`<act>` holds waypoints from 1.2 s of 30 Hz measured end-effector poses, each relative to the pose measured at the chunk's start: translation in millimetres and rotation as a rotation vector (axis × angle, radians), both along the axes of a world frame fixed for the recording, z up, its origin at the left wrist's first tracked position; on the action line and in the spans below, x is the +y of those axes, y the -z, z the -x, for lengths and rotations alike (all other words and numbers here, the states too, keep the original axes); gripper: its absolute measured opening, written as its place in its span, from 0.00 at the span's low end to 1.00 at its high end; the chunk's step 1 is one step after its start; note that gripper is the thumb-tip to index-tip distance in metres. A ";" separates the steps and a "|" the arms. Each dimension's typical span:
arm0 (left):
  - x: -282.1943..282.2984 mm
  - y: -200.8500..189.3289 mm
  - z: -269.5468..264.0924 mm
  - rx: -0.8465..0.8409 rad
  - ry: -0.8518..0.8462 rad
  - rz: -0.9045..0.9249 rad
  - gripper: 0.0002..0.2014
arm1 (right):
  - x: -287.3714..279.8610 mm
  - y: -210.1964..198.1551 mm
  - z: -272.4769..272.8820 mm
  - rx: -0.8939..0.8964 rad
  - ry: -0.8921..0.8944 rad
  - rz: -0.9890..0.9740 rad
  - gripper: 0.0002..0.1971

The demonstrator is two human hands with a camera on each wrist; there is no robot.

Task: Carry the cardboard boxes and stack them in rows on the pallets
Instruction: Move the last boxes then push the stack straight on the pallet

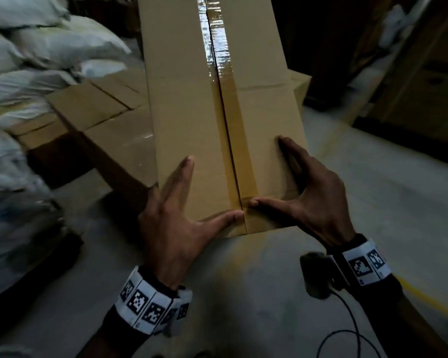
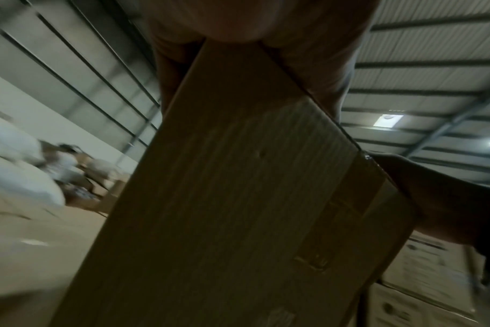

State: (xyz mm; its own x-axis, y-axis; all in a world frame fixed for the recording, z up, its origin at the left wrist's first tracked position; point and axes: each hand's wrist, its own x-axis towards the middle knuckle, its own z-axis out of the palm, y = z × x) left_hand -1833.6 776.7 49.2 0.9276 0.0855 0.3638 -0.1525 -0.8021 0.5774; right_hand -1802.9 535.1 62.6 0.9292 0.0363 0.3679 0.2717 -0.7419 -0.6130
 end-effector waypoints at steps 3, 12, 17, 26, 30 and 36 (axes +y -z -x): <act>-53.8 2.1 -31.6 0.071 0.087 0.010 0.61 | -59.9 2.6 -13.3 0.031 0.067 0.002 0.61; -193.7 18.9 -155.9 0.143 0.298 -0.019 0.60 | -195.1 31.7 -77.9 0.074 0.301 -0.020 0.60; -273.2 19.6 -249.3 0.211 0.426 -0.010 0.60 | -263.7 32.2 -146.0 0.094 0.432 0.008 0.61; -414.2 22.8 -419.1 0.164 0.607 -0.054 0.61 | -386.3 22.9 -268.0 0.104 0.650 0.024 0.61; -474.6 22.6 -477.2 0.176 0.640 -0.074 0.61 | -441.0 28.5 -316.4 0.117 0.708 -0.001 0.62; -588.9 35.8 -568.5 0.144 0.652 -0.133 0.61 | -548.7 46.4 -397.4 0.132 0.759 -0.029 0.62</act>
State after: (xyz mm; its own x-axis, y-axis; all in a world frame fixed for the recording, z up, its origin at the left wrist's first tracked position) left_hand -1265.2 187.9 13.4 0.8145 -0.5442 0.2011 -0.5575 -0.6381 0.5311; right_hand -1405.4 -13.6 16.2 0.7318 -0.6368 0.2429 -0.3823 -0.6786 -0.6271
